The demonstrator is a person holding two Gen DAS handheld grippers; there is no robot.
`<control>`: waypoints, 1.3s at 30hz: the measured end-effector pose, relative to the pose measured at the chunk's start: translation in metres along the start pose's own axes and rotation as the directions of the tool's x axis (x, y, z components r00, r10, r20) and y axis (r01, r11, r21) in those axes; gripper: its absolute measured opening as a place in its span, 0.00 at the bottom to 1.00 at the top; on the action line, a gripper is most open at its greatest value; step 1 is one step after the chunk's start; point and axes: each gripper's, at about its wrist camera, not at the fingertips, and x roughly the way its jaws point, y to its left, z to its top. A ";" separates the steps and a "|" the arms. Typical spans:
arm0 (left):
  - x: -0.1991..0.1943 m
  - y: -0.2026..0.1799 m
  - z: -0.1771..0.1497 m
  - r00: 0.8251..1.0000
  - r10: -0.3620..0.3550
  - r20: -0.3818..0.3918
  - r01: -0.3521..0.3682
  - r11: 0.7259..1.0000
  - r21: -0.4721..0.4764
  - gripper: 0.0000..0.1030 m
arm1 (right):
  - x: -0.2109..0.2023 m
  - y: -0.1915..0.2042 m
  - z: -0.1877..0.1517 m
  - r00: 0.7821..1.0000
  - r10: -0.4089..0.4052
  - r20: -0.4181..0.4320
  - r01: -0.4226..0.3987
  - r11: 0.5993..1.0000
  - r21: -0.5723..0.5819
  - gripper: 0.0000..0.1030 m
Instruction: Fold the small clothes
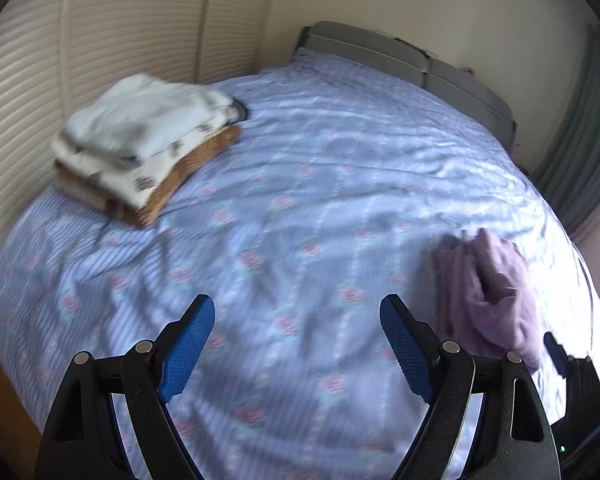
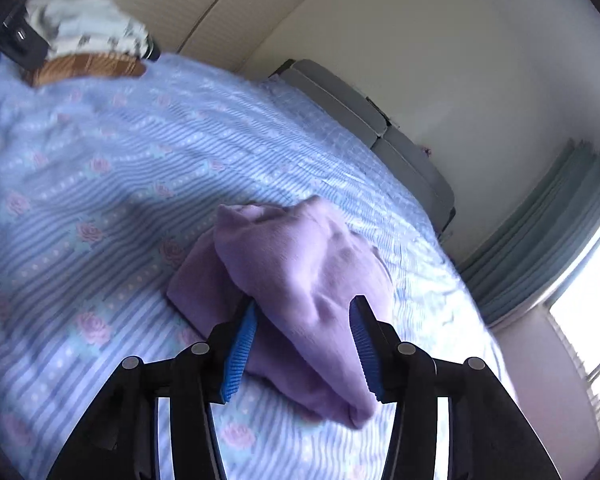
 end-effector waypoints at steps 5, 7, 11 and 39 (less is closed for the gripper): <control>0.014 -0.062 0.016 0.990 -0.138 -0.022 0.139 0.985 0.101 0.82 | -0.009 -0.040 -0.030 0.996 0.087 -0.024 -0.080 0.976 0.203 0.47; 0.028 -0.092 0.026 0.979 -0.200 -0.039 0.203 0.968 0.146 0.82 | -0.010 -0.061 -0.043 0.994 0.105 -0.027 -0.093 0.952 0.290 0.47; 0.064 -0.141 0.043 0.964 -0.242 -0.108 0.260 0.941 0.214 0.73 | -0.002 -0.098 -0.061 0.995 0.100 -0.031 -0.077 0.900 0.428 0.47; 0.153 -0.193 0.026 0.937 -0.231 -0.262 0.305 0.906 0.294 0.16 | 0.054 -0.149 -0.149 0.986 0.117 -0.122 -0.008 0.751 0.660 0.47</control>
